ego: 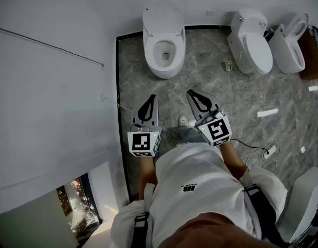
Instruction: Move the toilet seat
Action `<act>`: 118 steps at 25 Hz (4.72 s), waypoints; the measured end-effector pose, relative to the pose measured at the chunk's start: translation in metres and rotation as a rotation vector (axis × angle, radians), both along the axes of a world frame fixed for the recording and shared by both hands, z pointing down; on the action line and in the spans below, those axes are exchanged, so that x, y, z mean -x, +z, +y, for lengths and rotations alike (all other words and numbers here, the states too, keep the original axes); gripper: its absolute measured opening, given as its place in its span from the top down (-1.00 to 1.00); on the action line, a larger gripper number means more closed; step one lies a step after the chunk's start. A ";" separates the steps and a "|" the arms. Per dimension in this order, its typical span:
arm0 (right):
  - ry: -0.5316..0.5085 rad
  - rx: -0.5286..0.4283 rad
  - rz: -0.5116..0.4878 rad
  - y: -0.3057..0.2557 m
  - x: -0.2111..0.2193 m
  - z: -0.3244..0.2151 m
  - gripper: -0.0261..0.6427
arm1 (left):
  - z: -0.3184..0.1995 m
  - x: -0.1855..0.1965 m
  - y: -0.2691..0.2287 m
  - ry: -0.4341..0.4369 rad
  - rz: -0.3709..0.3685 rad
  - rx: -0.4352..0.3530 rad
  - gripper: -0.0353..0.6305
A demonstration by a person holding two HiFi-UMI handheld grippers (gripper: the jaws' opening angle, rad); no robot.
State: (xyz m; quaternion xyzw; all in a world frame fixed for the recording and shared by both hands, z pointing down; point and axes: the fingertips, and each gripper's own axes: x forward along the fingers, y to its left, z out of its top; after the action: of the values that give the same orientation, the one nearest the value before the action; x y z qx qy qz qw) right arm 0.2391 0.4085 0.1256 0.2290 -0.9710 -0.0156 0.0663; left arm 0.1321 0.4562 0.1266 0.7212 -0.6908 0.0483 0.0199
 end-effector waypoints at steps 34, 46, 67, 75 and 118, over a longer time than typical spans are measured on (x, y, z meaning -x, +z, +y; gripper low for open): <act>-0.023 0.018 -0.023 0.005 0.062 -0.172 0.81 | -0.169 0.061 0.008 -0.025 -0.023 0.021 0.80; 0.063 0.042 -0.004 0.022 0.135 -0.242 0.81 | -0.238 0.140 0.020 0.039 -0.015 0.034 0.80; 0.277 0.161 0.137 0.121 0.222 -0.341 0.81 | -0.358 0.246 0.121 0.251 0.041 0.150 0.80; 0.359 0.245 0.192 0.194 0.235 -0.368 0.81 | -0.392 0.278 0.191 0.273 0.079 0.237 0.80; 0.437 0.533 0.371 0.477 0.211 -0.396 0.80 | -0.412 0.273 0.476 0.187 0.167 0.584 0.79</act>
State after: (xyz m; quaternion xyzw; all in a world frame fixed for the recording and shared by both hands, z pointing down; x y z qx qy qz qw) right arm 0.0279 0.0127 0.6028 0.3987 -0.8408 0.2105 0.2996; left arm -0.1409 0.0439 0.6026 0.7468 -0.5744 0.1866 0.2783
